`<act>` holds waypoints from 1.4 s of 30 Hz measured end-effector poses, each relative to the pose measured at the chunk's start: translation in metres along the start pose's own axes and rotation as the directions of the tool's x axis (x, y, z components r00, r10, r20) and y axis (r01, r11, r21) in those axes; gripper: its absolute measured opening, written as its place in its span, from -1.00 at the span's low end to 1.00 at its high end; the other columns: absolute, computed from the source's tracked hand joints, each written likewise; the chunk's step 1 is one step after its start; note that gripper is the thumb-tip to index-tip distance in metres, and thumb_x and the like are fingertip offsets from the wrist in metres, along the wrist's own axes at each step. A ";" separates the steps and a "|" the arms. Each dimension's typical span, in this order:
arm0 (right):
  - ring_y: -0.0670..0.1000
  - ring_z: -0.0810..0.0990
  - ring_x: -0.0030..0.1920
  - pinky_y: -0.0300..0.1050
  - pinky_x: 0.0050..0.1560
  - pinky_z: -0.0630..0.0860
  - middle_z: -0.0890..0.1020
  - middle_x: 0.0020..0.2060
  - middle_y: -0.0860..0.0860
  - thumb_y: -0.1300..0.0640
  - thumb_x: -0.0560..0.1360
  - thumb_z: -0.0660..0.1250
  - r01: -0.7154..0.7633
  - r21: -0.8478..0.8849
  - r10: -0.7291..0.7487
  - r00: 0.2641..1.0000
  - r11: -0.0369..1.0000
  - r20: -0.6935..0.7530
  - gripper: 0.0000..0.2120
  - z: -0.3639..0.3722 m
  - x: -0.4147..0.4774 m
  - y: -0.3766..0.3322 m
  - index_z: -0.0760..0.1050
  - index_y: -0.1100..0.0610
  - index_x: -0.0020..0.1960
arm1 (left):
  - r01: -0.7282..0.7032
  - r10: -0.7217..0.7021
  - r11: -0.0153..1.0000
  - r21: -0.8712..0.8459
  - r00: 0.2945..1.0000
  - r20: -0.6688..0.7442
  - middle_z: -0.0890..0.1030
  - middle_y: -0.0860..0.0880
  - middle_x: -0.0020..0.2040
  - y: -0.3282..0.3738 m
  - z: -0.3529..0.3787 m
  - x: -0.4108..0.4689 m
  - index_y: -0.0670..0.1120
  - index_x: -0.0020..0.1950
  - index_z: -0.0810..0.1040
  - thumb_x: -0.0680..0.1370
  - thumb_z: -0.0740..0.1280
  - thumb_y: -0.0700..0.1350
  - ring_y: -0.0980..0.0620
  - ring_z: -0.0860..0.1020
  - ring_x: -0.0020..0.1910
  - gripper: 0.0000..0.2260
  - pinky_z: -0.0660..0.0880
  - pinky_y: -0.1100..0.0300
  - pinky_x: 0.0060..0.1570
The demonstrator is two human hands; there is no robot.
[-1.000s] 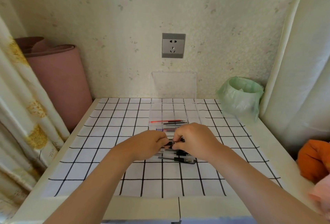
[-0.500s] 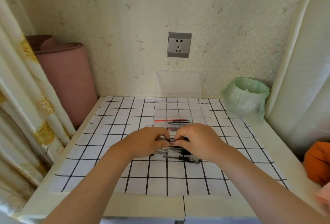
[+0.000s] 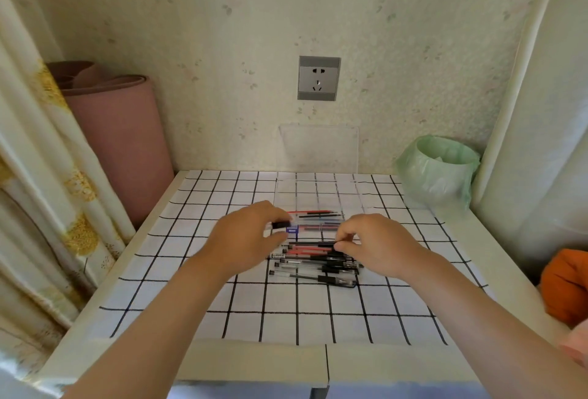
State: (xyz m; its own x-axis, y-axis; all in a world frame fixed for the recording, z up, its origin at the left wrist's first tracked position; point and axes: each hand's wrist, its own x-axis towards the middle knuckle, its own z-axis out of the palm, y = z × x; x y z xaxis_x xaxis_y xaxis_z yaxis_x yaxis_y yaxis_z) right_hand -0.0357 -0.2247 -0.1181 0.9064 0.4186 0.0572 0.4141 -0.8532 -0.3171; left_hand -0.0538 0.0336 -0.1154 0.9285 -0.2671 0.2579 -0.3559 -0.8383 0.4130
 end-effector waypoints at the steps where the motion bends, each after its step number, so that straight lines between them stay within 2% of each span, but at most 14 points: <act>1: -0.12 0.57 -0.10 -0.09 -0.07 0.52 0.62 -0.13 -0.18 -0.08 0.54 0.34 0.018 0.011 -0.018 1.000 1.000 -0.006 -0.89 0.001 0.000 -0.003 0.62 -0.10 -0.05 | -0.050 0.049 0.999 0.014 0.999 0.020 0.55 0.25 0.03 0.008 0.004 0.000 0.23 0.21 0.56 0.54 0.36 0.08 0.25 0.51 -0.01 -0.76 0.42 0.32 -0.10; 4: -0.16 0.52 -0.16 -0.16 -0.15 0.45 0.59 -0.18 -0.20 -0.08 0.52 0.36 0.060 0.033 -0.058 0.998 0.998 -0.033 -0.90 0.002 0.000 -0.010 0.63 -0.10 -0.06 | -0.093 0.087 0.994 0.061 0.992 0.091 0.58 0.22 0.07 0.025 0.011 0.002 0.21 0.22 0.57 0.55 0.35 0.10 0.24 0.50 -0.03 -0.76 0.36 0.38 -0.17; 7: -0.16 0.53 -0.15 -0.17 -0.14 0.49 0.61 -0.16 -0.18 -0.09 0.50 0.38 0.075 0.044 -0.072 0.995 0.996 -0.065 -0.89 0.002 0.000 -0.014 0.64 -0.10 -0.07 | -0.064 0.053 0.996 0.069 0.987 0.152 0.64 0.15 0.04 0.032 0.012 0.004 0.17 0.17 0.61 0.57 0.33 0.09 0.18 0.53 -0.10 -0.80 0.50 0.20 -0.06; 9: -0.15 0.54 -0.15 -0.17 -0.15 0.48 0.62 -0.15 -0.18 -0.11 0.49 0.40 0.064 0.046 -0.061 0.997 0.997 -0.052 -0.88 0.002 -0.002 -0.015 0.64 -0.10 -0.07 | -0.038 0.021 0.995 0.092 0.984 0.177 0.64 0.14 -0.01 0.033 0.013 0.005 0.17 0.14 0.62 0.57 0.34 0.08 0.19 0.51 -0.24 -0.83 0.52 0.17 -0.07; 10: -0.16 0.54 -0.15 -0.18 -0.14 0.48 0.62 -0.16 -0.18 -0.11 0.48 0.41 0.056 0.040 -0.054 0.998 0.998 -0.037 -0.88 0.001 -0.002 -0.014 0.65 -0.11 -0.07 | -0.022 0.002 0.995 0.102 0.982 0.187 0.65 0.15 -0.02 0.031 0.014 0.005 0.18 0.12 0.62 0.57 0.34 0.08 0.19 0.52 -0.24 -0.84 0.54 0.16 -0.07; 13: -0.18 0.57 -0.13 -0.18 -0.10 0.49 0.64 -0.15 -0.20 -0.10 0.45 0.44 0.001 0.016 -0.001 1.000 1.000 -0.016 -0.92 -0.006 -0.006 -0.003 0.65 -0.12 -0.09 | 0.019 -0.046 0.993 0.121 0.973 0.224 0.65 0.14 -0.03 0.026 0.019 0.003 0.18 0.11 0.61 0.56 0.34 0.06 0.15 0.56 -0.12 -0.85 0.53 0.18 -0.08; 16: -0.16 0.56 -0.11 -0.20 -0.12 0.45 0.62 -0.14 -0.20 -0.05 0.47 0.43 -0.118 -0.004 0.118 0.993 0.993 -0.022 -0.96 -0.015 -0.013 0.018 0.65 -0.12 -0.12 | 0.025 -0.055 0.994 0.108 0.958 0.283 0.63 0.14 -0.03 0.025 0.024 -0.001 0.16 0.10 0.64 0.53 0.37 0.05 0.13 0.55 -0.08 -0.84 0.53 0.18 -0.05; 19: -0.14 0.56 -0.10 -0.20 -0.13 0.44 0.59 -0.15 -0.20 0.00 0.49 0.42 -0.189 -0.028 0.189 0.982 0.982 0.006 -0.94 -0.015 -0.020 0.035 0.67 -0.12 -0.07 | -0.023 -0.003 0.997 0.070 0.934 0.357 0.62 0.13 -0.05 0.029 0.032 -0.005 0.14 0.05 0.68 0.50 0.42 0.04 0.13 0.55 -0.06 -0.86 0.55 0.11 -0.01; 23: -0.19 0.56 -0.10 -0.22 -0.09 0.48 0.62 -0.13 -0.20 0.01 0.45 0.46 -0.200 -0.006 0.200 0.977 0.980 0.075 -0.85 -0.006 -0.025 0.038 0.62 -0.15 0.00 | -0.107 0.048 0.987 0.117 0.904 0.424 0.61 0.15 -0.01 0.034 0.040 -0.007 0.16 0.10 0.65 0.51 0.40 0.04 0.14 0.52 -0.02 -0.82 0.50 0.18 -0.02; 29: -0.21 0.54 -0.19 -0.30 -0.26 0.36 0.58 -0.20 -0.22 0.02 0.42 0.48 -0.176 -0.028 0.178 0.976 0.984 0.126 -0.94 0.000 -0.023 0.032 0.62 -0.12 -0.14 | -0.046 0.008 0.995 0.092 0.924 0.383 0.60 0.15 0.06 0.033 0.044 -0.003 0.22 0.22 0.49 0.45 0.46 0.06 0.11 0.54 0.03 -0.64 0.51 0.13 0.03; 33: -0.21 0.56 -0.22 -0.31 -0.30 0.36 0.62 -0.20 -0.20 0.06 0.42 0.49 -0.213 -0.001 0.208 0.957 0.977 0.203 -0.89 0.002 -0.020 0.033 0.62 -0.12 -0.09 | -0.064 0.025 0.993 0.098 0.933 0.360 0.61 0.14 -0.02 0.034 0.046 -0.001 0.16 0.12 0.58 0.50 0.41 0.06 0.11 0.53 -0.06 -0.79 0.45 0.21 -0.12; 37: -0.17 0.58 -0.10 -0.24 -0.14 0.46 0.62 -0.14 -0.20 0.05 0.41 0.49 -0.215 -0.029 0.216 0.948 0.976 0.232 -0.79 0.001 -0.015 0.033 0.59 -0.13 0.01 | -0.032 -0.015 0.988 0.149 0.952 0.307 0.60 0.12 -0.10 0.035 0.046 0.002 0.13 0.04 0.59 0.50 0.39 0.08 0.12 0.52 -0.13 -0.86 0.41 0.23 -0.21; 39: -0.15 0.58 -0.08 -0.20 -0.12 0.48 0.62 -0.13 -0.19 -0.02 0.42 0.47 -0.216 -0.036 0.219 0.960 0.976 0.175 -0.84 -0.004 -0.010 0.030 0.60 -0.13 -0.01 | -0.016 -0.033 0.986 0.168 0.957 0.287 0.57 0.13 -0.16 0.034 0.045 0.004 0.13 0.04 0.59 0.49 0.38 0.09 0.12 0.50 -0.18 -0.85 0.35 0.24 -0.27; 42: -0.15 0.59 -0.07 -0.14 -0.08 0.51 0.63 -0.12 -0.21 -0.05 0.49 0.39 -0.197 0.018 0.197 0.980 0.980 -0.010 -0.93 -0.010 0.008 0.021 0.60 -0.13 -0.04 | -0.004 -0.043 0.986 0.169 0.960 0.276 0.52 0.13 -0.20 0.032 0.046 0.006 0.12 0.03 0.59 0.48 0.38 0.07 0.11 0.47 -0.22 -0.84 0.35 0.23 -0.26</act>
State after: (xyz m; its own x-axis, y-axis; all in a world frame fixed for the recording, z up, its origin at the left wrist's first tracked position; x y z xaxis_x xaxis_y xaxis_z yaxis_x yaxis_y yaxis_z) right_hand -0.0192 -0.2422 -0.1151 0.9710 0.2392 0.0026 0.2259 -0.9134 -0.3388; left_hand -0.0547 -0.0169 -0.1402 0.9362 -0.3514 -0.0115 -0.3367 -0.9054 0.2586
